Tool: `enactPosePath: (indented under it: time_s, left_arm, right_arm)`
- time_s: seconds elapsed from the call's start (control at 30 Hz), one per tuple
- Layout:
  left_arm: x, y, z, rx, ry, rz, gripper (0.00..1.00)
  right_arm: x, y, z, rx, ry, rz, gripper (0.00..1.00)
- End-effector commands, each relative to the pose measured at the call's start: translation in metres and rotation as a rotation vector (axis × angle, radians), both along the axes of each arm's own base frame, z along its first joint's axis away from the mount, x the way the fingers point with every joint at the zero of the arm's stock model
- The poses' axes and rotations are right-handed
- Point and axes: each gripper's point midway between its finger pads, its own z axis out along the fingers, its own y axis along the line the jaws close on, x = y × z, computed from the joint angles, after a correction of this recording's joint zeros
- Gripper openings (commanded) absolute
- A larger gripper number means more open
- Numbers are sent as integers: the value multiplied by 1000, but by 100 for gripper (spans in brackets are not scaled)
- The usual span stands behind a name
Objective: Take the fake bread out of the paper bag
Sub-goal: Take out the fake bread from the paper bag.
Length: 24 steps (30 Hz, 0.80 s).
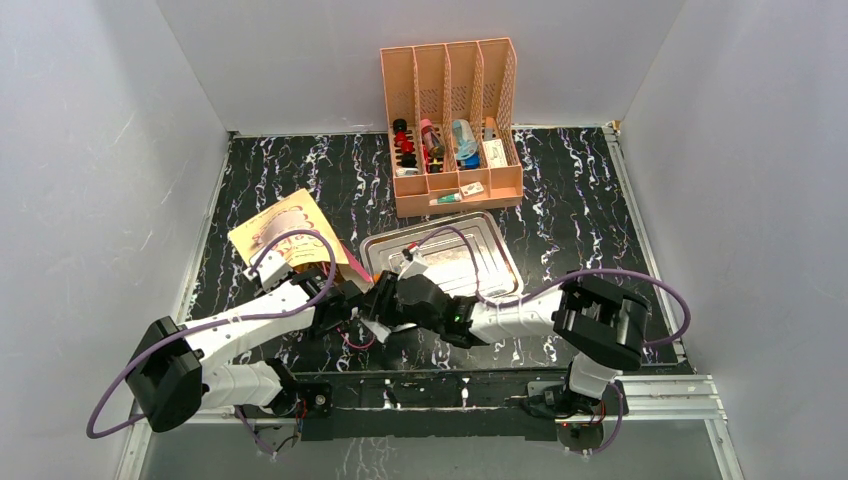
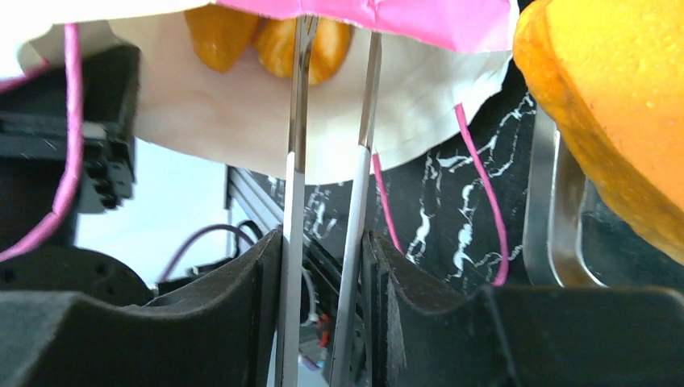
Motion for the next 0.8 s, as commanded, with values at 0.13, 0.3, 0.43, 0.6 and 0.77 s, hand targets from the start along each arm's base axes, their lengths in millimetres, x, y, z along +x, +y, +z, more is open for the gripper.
enactPosePath:
  time_s: [0.13,0.3,0.43,0.6,0.77]
  left_arm:
    - [8,-10,3,-219,-207,26,0]
    - [7,-8,1,-221,-206,27,0]
    - [6,-8,1,-217,-204,25,0]
    - [8,-10,2,-221,-210,23,0]
    - [8,-10,2,-218,-209,21,0]
  right_arm:
    - [18,14,48,263,65,-66,38]
    - [22,17,45,262,89,-77,39]
    - [25,17,42,250,106,-92,40]
    - [31,19,43,244,113,-117,42]
    - [40,23,41,247,125,-139,43]
